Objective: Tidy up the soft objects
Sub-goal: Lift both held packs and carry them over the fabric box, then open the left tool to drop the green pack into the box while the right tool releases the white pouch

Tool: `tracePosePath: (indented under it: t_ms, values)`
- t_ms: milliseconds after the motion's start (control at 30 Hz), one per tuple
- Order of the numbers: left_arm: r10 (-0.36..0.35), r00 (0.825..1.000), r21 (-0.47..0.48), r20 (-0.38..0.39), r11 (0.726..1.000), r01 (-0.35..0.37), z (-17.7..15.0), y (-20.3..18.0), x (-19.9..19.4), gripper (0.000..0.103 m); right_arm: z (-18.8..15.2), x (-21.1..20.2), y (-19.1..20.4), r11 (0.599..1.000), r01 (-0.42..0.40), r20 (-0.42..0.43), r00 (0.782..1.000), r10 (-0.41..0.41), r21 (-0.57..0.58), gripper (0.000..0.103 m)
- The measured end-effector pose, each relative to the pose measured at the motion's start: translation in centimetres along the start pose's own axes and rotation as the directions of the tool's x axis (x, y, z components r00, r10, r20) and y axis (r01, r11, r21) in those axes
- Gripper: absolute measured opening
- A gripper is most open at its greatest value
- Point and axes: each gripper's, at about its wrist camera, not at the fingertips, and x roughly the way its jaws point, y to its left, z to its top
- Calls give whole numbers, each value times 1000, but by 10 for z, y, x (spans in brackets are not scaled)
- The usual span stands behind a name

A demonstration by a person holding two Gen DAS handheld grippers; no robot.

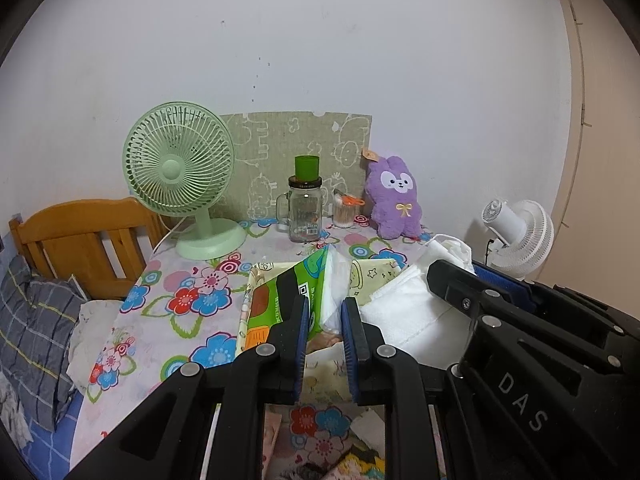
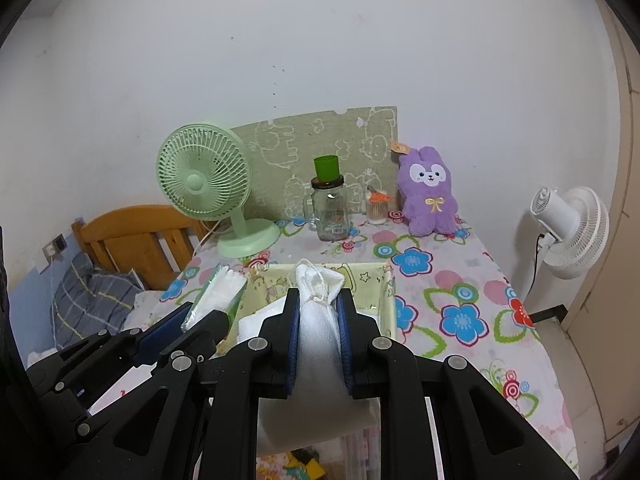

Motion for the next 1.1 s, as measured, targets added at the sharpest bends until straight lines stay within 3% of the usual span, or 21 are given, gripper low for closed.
tracePosePath:
  t_ms: [500,867,967,1100]
  values:
    - [-8,999,-25,-40,1000,7,15,10,57,14,19,58,-14,1000,14,-29,999,-13,28,21]
    - [-33,990,-79,-136,997,22,12,22,110,15,18,113,-21,999,21,-97,995,-17,43,21]
    - [-36,985,-86,-166,996,22,9,23,120,19,15,126,-22,999,26,-117,993,-20,43,21]
    - [-28,981,-91,-192,996,11,7,23,131,35,13,141,-25,998,26,-142,990,-19,51,21]
